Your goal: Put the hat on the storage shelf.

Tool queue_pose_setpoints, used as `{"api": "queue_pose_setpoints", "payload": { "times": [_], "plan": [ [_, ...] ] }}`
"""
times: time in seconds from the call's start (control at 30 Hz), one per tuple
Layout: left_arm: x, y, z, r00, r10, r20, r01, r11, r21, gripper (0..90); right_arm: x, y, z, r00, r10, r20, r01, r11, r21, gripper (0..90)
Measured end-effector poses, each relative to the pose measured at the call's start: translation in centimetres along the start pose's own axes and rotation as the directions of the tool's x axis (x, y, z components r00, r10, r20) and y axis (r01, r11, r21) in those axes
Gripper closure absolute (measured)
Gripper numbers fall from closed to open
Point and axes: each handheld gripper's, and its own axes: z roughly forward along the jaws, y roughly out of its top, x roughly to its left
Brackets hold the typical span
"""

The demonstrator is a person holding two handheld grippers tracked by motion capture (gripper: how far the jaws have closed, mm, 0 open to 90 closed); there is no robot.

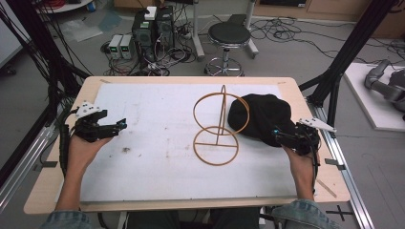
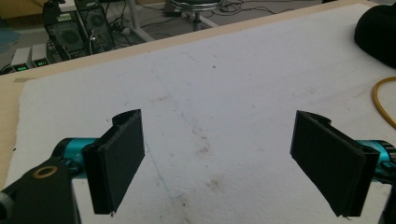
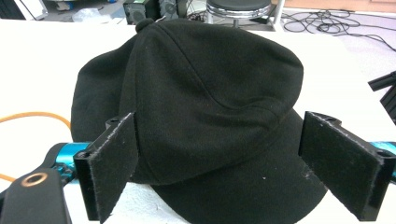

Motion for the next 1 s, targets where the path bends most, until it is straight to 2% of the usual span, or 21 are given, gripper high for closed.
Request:
{"api": "queue_pose_setpoints", "payload": {
  "times": [0.3, 0.53, 0.8, 1.0],
  "plan": [
    [0.1, 0.1, -0.3, 0.9999, -0.008, -0.011, 0.008, 0.9999, -0.012, 17.8, 0.2, 0.0, 0.0, 1.0, -0.006, -0.001, 0.006, 1.0, 0.002, 12.5],
    [-0.1, 0.0, -0.2, 1.0, -0.001, -0.007, 0.001, 1.0, -0.002, 17.9, 0.4, 0.1, 0.2, 0.9997, -0.022, -0.007, 0.022, 1.0, 0.003, 12.5],
    [-0.1, 0.1, -0.5, 0.9999, -0.002, -0.012, 0.002, 1.0, -0.007, 17.9, 0.7, 0.5, 0.4, 0.9998, -0.018, -0.012, 0.018, 1.0, -0.005, 12.5],
    [-0.1, 0.0, -0.3, 1.0, 0.004, -0.002, -0.004, 0.9999, 0.013, 18.4, 1.0, 0.8, 0.8, 0.9994, -0.029, -0.016, 0.029, 1.0, -0.001, 12.5]
  ]
}}
